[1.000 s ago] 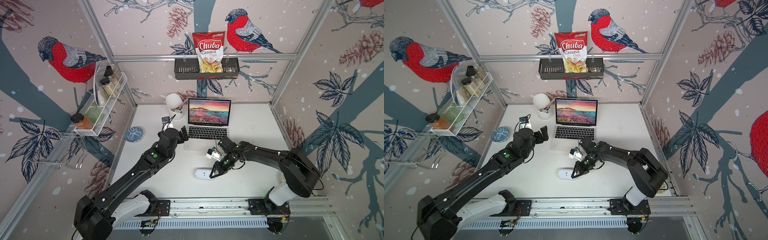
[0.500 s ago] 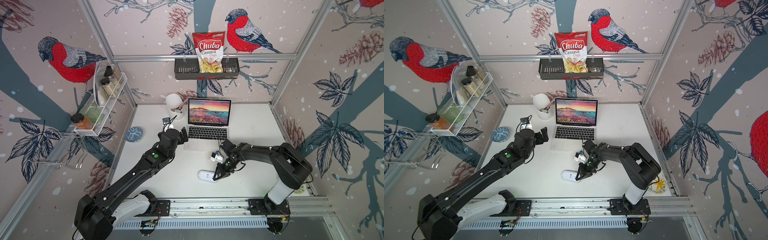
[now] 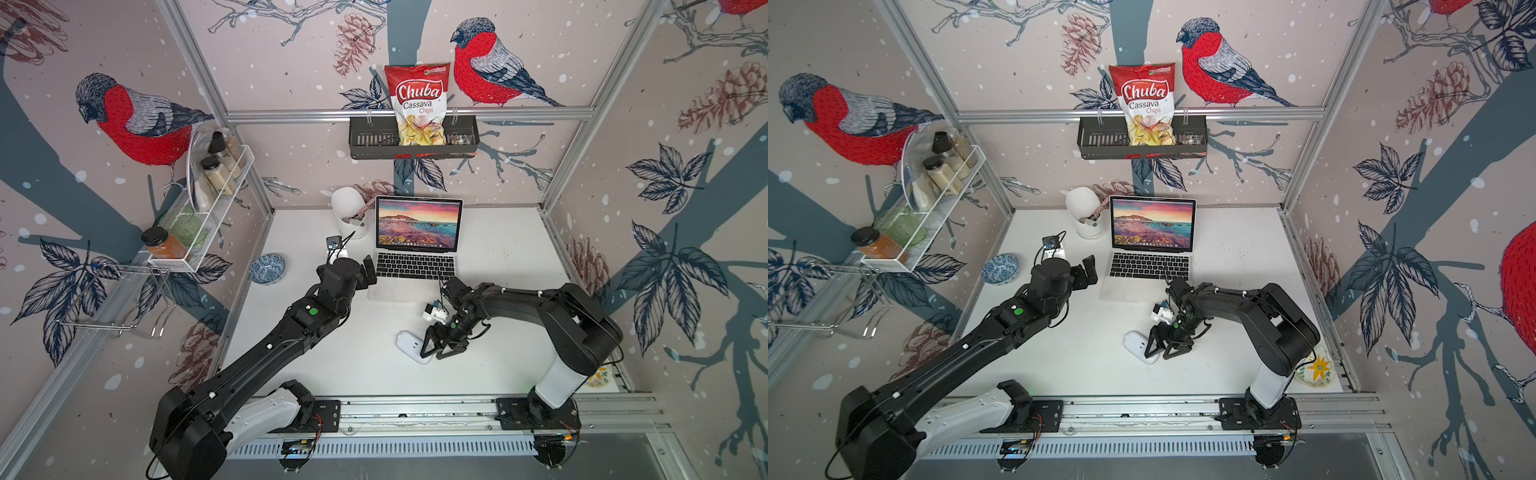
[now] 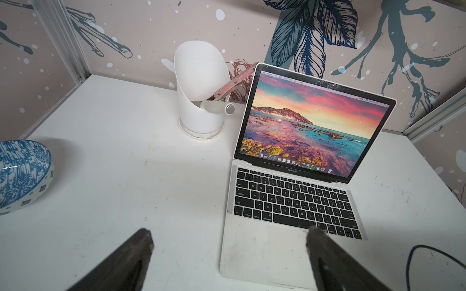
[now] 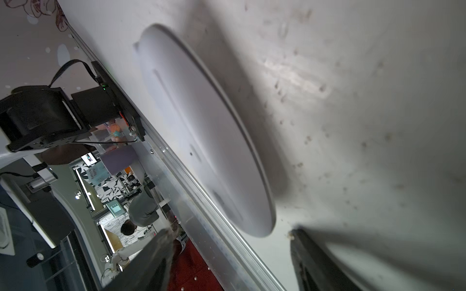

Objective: Remove the wireless mouse receiver from the laptop
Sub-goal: Place the mouse at the center of the board, then adjust the laptop at the center of the board.

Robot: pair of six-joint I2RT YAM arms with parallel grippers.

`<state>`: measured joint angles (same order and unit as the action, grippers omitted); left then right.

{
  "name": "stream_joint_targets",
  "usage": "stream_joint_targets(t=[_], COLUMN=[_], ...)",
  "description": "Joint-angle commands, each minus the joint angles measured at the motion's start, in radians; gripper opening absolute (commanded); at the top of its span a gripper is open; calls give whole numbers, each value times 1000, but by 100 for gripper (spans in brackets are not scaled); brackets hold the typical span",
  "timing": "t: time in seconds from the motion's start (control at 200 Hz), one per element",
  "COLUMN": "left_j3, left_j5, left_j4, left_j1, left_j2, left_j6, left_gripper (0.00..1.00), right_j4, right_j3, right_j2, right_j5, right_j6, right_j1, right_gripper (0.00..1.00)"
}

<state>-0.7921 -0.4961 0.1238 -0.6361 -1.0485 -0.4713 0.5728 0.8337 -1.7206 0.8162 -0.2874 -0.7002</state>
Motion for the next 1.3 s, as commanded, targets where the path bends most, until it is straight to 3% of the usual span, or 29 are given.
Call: stream_joint_targets(t=[0.0,0.195,0.385,0.505,0.635,0.715,0.885,1.001,1.191,1.296], left_j3=[13,40,39,-4,-52,-83,-183,-235,-242,-226], left_j5=[16,79,88,102,228,292,299,350,438,468], left_j4=[-53,-99,-155,-155,-177,-199,-197,-200,-254,-289], left_j1=[-2,-2,0,35,135,185,205,218,237,239], left_j2=[-5,-44,-142,-247,-372,-446,-591,-676,-757,-772], left_j6=[9,7,-20,-68,-123,-138,-129,-137,-159,-159], left_gripper=[99,99,99,99,97,92,87,85,80,79], right_j4=[35,72,83,-34,-241,-324,-353,-416,-488,-512], right_j3=[-13,4,30,23,-32,-25,92,145,199,225], right_j2=[-10,63,209,319,384,353,201,103,-46,-108], right_j5=[-350,-425,-623,-769,-812,-821,-912,-830,-746,-688], right_j6=[-4,-9,-70,-155,-228,-229,-188,-177,-169,-159], right_j1=[2,20,128,223,286,299,338,393,450,464], right_gripper=[85,89,89,89,86,83,69,67,52,52])
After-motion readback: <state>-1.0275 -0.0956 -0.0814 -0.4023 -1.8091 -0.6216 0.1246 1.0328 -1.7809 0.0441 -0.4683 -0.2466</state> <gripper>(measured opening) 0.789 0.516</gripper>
